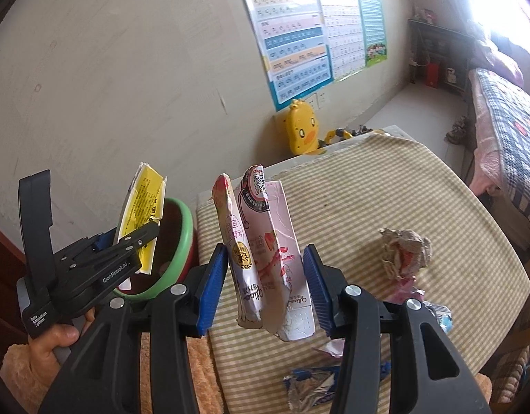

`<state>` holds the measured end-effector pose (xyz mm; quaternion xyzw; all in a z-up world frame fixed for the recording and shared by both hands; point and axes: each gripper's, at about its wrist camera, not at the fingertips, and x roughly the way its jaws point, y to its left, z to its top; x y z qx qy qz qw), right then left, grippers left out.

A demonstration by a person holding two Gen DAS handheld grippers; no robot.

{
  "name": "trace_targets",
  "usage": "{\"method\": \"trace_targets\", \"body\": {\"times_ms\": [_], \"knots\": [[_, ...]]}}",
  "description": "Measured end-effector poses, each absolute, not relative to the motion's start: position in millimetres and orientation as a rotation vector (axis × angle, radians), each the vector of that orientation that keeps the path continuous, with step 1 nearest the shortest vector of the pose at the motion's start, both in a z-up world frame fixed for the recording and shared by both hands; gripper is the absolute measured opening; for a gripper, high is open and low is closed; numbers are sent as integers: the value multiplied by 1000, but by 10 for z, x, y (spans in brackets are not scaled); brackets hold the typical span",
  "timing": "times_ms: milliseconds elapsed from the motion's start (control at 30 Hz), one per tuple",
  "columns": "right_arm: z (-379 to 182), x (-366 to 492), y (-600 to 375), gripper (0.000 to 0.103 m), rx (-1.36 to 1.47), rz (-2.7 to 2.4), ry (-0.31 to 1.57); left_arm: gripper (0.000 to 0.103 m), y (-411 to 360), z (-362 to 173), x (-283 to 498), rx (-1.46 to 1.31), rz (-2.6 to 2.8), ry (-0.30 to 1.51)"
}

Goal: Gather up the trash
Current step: 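Carry the yellow box and milk carton to the red bucket and open both tools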

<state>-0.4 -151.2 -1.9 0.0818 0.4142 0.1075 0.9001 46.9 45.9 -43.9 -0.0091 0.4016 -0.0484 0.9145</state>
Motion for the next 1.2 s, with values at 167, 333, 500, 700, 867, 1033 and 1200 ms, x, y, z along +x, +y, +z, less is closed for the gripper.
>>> {"method": "trace_targets", "body": {"times_ms": [167,333,500,700,867,1033,1200], "knots": [[-39,51,-1320,44,143,250,870,41,640,-479,472,-44,-73,837],[-66,113,-1138,44,114,282,886,41,800,-512,481,-60,-45,842],[-99,189,-957,44,94,315,902,42,963,-555,482,-70,-10,849],[-123,307,-747,44,69,352,914,42,1186,-619,472,-79,40,868],[-151,410,-574,44,55,387,919,42,1336,-635,431,-79,75,870],[-188,498,-448,44,38,410,929,43,1469,-673,438,-92,107,877],[-222,579,-354,44,30,421,937,43,1575,-729,483,-105,126,891]]}}
